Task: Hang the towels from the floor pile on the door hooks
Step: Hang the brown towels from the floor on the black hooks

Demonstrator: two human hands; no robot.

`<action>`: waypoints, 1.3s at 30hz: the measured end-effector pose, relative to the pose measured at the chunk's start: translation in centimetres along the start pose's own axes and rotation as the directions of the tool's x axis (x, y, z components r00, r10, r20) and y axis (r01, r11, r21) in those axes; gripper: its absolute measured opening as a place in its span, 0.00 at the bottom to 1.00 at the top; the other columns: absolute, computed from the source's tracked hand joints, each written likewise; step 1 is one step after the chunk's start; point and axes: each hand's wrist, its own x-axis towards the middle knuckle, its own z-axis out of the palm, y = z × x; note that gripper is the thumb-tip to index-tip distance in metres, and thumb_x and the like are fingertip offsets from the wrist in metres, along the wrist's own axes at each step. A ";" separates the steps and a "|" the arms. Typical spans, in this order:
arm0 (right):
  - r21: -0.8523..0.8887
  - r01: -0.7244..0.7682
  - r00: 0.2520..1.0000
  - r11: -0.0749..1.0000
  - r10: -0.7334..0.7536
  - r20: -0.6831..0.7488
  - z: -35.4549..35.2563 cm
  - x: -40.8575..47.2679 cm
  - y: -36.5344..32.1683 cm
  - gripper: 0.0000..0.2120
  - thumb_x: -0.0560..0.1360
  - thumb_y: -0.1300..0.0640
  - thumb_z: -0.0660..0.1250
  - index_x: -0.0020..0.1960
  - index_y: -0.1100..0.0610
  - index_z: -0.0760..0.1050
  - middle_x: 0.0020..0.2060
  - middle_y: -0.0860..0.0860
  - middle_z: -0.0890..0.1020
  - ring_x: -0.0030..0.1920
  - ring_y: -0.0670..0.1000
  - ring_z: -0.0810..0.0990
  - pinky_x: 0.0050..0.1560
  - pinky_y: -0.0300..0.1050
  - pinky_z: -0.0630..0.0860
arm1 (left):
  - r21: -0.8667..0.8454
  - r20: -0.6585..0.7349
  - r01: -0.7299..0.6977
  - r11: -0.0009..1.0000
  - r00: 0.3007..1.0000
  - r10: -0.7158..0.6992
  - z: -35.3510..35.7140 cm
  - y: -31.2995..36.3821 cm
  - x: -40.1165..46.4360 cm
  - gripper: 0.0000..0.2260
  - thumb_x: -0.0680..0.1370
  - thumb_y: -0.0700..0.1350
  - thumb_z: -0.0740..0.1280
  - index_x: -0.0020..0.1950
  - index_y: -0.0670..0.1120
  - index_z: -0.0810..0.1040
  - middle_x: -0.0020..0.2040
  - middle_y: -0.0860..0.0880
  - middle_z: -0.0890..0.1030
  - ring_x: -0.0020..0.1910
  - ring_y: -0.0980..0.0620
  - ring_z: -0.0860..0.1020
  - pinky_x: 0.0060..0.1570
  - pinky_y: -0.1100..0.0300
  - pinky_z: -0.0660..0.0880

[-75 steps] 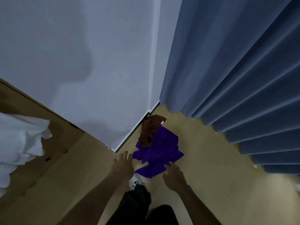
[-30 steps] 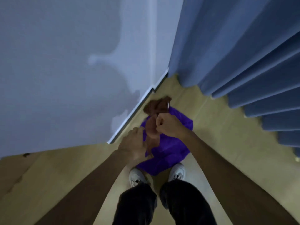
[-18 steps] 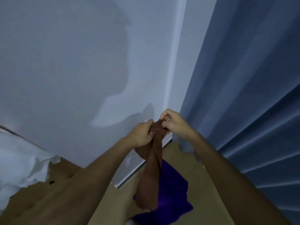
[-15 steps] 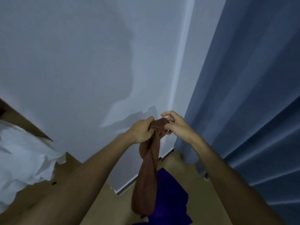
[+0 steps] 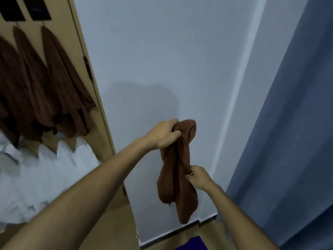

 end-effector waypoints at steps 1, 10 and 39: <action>-0.032 0.031 0.999 0.999 -0.032 -0.042 -0.4 0.1 -0.8 0.13 0.74 0.63 0.59 0.54 0.60 0.78 0.49 0.56 0.82 0.48 0.55 0.80 0.50 0.44 0.77 | 0.023 -0.043 0.014 1.000 0.999 -0.013 -1.2 -0.1 -0.6 0.10 0.75 0.44 0.61 0.35 0.48 0.64 0.34 0.50 0.72 0.38 0.46 0.72 0.32 0.57 0.65; -0.206 0.342 0.913 0.917 -0.376 -0.158 -3.4 1.0 -11.1 0.09 0.75 0.66 0.58 0.48 0.65 0.76 0.46 0.57 0.77 0.51 0.57 0.76 0.45 0.41 0.65 | 0.292 -0.300 0.315 0.903 0.927 -0.226 -8.5 -4.5 -6.7 0.14 0.78 0.55 0.56 0.49 0.45 0.72 0.45 0.45 0.79 0.43 0.45 0.76 0.38 0.54 0.69; -0.232 0.718 0.668 0.657 -0.743 -0.037 17.0 -6.6 -42.6 0.11 0.77 0.59 0.57 0.49 0.58 0.79 0.44 0.54 0.81 0.44 0.53 0.79 0.44 0.50 0.77 | 0.394 -0.253 0.454 0.799 0.889 -0.381 -23.0 -19.9 -28.7 0.08 0.73 0.42 0.64 0.46 0.47 0.64 0.39 0.49 0.71 0.40 0.46 0.72 0.37 0.54 0.68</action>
